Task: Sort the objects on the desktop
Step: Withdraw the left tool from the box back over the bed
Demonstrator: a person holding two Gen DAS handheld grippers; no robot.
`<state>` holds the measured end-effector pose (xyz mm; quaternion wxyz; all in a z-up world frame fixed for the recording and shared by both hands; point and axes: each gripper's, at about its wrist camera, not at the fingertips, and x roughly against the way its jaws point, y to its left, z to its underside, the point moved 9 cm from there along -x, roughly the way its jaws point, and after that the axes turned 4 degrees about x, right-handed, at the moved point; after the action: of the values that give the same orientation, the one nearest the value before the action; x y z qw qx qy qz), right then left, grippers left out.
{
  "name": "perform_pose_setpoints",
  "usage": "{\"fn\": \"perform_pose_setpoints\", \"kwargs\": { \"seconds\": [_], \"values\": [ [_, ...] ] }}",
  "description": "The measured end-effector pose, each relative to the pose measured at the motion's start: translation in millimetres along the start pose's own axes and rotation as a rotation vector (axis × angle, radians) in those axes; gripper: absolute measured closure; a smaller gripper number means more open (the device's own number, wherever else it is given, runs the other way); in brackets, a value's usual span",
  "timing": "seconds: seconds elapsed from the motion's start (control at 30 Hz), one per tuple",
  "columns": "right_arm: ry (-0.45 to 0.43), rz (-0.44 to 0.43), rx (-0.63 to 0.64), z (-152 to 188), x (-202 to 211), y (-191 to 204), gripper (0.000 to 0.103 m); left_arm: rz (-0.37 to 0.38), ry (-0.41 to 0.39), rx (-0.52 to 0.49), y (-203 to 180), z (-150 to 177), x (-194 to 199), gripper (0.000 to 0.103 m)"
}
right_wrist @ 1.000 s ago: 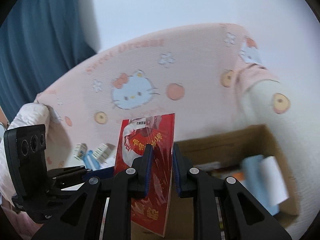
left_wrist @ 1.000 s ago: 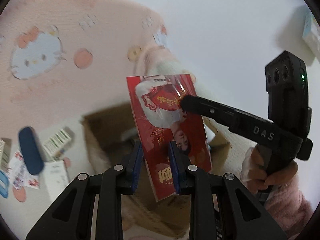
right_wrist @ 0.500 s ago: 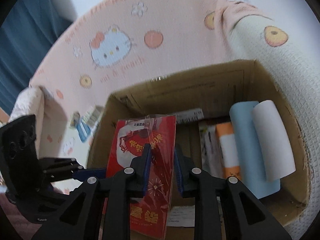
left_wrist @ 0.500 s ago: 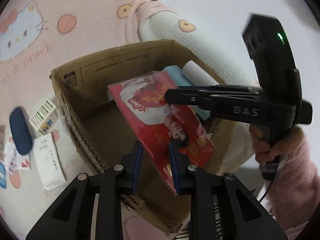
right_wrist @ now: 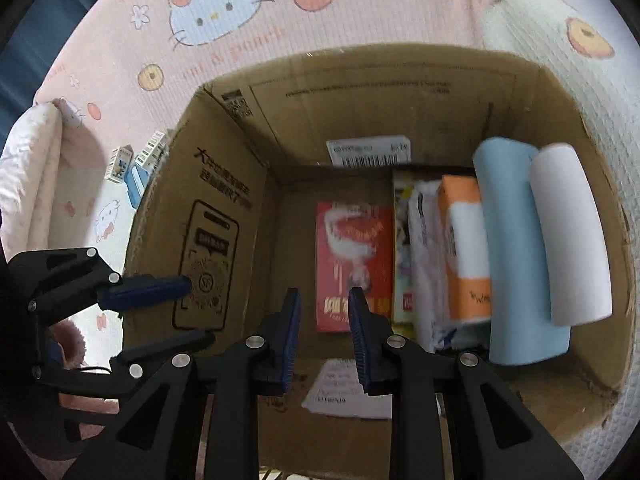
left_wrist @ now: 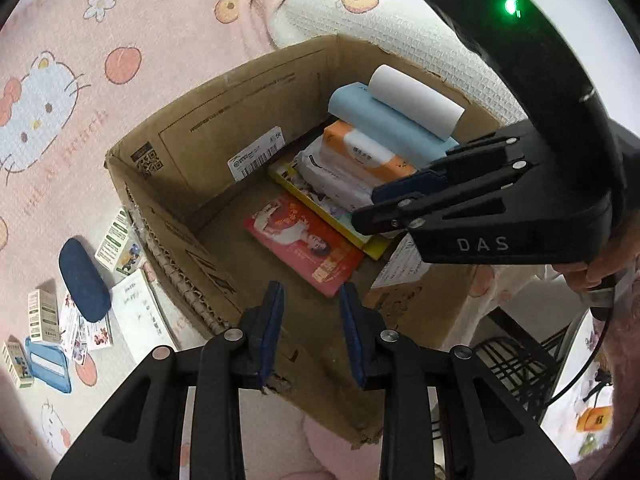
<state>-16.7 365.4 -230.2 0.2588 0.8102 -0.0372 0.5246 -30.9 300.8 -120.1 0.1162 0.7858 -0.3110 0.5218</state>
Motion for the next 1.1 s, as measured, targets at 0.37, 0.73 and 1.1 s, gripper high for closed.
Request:
{"fn": "perform_pose_setpoints", "kwargs": {
  "seconds": [0.37, 0.73, 1.1],
  "values": [
    [-0.056, -0.008, -0.231, -9, 17, -4, 0.081, -0.053, -0.112, 0.056, 24, -18, 19, 0.066],
    [-0.019, -0.074, -0.161, -24, 20, 9, 0.078, 0.050, -0.252, 0.096, 49, -43, 43, 0.060],
    [0.112, -0.176, -0.403, -61, -52, -4, 0.075, 0.063, -0.368, 0.215, 127, -63, 44, 0.089]
  ]
}}
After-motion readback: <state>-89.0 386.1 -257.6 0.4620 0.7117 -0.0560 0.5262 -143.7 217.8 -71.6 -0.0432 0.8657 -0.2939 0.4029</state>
